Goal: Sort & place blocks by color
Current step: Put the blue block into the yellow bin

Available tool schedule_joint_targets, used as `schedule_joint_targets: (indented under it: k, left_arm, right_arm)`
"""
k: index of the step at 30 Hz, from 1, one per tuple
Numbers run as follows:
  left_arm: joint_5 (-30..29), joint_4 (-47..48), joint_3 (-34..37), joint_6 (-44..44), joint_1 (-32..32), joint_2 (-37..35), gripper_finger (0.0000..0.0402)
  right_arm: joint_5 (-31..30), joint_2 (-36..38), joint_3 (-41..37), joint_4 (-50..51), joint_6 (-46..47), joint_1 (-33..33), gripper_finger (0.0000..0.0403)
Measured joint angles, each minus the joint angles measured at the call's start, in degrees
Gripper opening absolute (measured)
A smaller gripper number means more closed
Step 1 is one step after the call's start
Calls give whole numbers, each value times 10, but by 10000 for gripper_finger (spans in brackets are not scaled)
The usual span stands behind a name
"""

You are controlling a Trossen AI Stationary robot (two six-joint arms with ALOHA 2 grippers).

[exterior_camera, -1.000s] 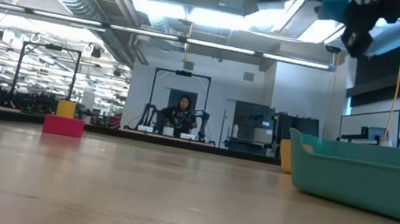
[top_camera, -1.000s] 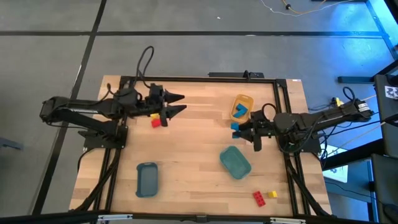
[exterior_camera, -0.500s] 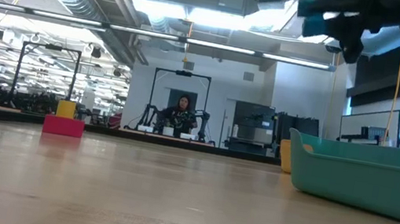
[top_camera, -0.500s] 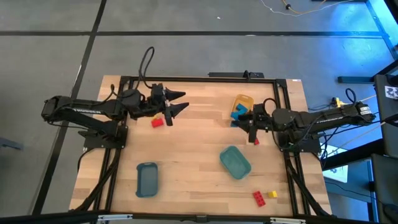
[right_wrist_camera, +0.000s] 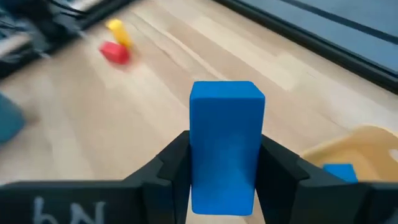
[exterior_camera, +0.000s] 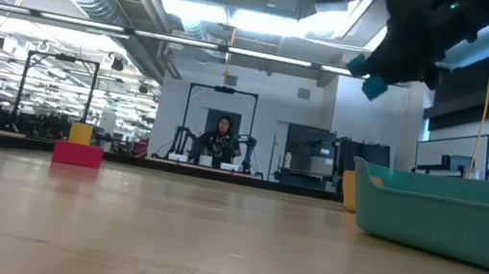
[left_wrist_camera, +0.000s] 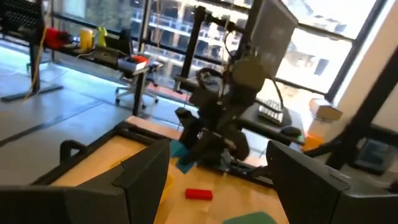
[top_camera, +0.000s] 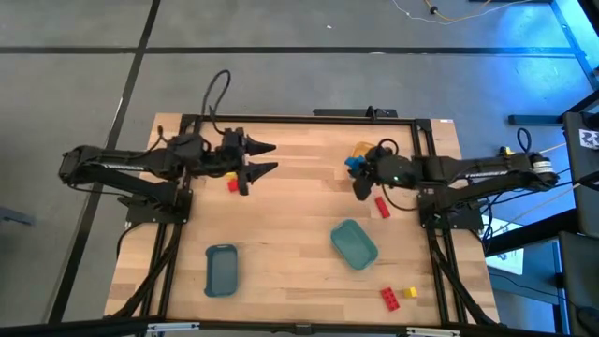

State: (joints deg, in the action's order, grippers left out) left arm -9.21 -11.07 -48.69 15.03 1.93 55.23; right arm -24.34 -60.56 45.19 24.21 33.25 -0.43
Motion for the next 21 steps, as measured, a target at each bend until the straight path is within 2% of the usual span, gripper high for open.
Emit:
schedule_joint_targets:
  k: [6,15,21]
  left_arm:
    - [-3,40,8,-17,17,-38,261]
    - [-4,-48,91,41,33,-51,261]
    - [-5,-53,98,72,32,-51,261]
  right_arm:
    - [7,-40,5,48,63,-67,131]
    - [5,-126,-22,76,145,-157,131]
    - [15,-165,-24,62,162,-179,131]
